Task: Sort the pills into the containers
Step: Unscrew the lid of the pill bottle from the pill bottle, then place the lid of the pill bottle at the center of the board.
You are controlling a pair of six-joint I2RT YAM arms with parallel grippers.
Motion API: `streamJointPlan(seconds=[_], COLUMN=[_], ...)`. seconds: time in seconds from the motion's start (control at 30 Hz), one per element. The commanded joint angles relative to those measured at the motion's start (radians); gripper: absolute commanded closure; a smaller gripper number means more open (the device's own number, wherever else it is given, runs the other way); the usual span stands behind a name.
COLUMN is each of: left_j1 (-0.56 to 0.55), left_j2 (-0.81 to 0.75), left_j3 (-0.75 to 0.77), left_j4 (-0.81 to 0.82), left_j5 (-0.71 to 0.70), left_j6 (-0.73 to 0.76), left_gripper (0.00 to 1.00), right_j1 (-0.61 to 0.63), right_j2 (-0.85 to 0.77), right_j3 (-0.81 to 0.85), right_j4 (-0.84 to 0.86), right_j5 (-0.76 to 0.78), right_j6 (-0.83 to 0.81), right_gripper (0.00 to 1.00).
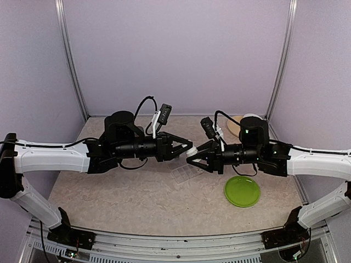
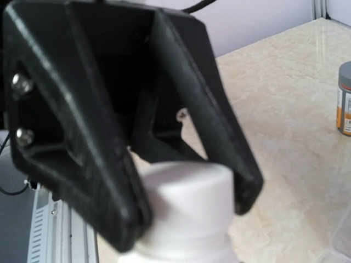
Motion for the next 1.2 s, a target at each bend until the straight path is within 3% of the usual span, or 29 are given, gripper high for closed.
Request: streamJointPlan(seconds=[0.0,0.23,0.53,0.87,1.17], left_j1=[0.009,0.014,0.024,0.070,0.149], left_j2=[-0.022,-0.041,-0.066,-0.058,0.095], left_j3=[-0.007,-0.002,-0.086,-0.285,-0.378], left_j4=[0.031,-0.012,-0.139,-0.109,-0.037], left_j5=[-0.024,-0.109,-0.335,-0.494,-0.592], left_j6=[-0.065,-0.124,-0.073,-0.076,-0.075], left_gripper=[0.69,0.70,0.70,0.70,0.71], right_j1=[-0.013,-0.013,-0.013,-0.013,-0.013], right_j2=[-0.023,-0.038,-0.069,-0.106,-0.120], right_j3=[-0.034,-0.071,-0.121,-0.131,-0.125], right_j4=[0.021,0.067,0.086,0.064,0.053], right_j5=[0.007,0.020,0.093,0.120,0.113], right_j6=[-0.036,-0.073,-0.121,-0.133,-0.124], right_gripper=[0.95,0.95,0.95,0.95,0.95])
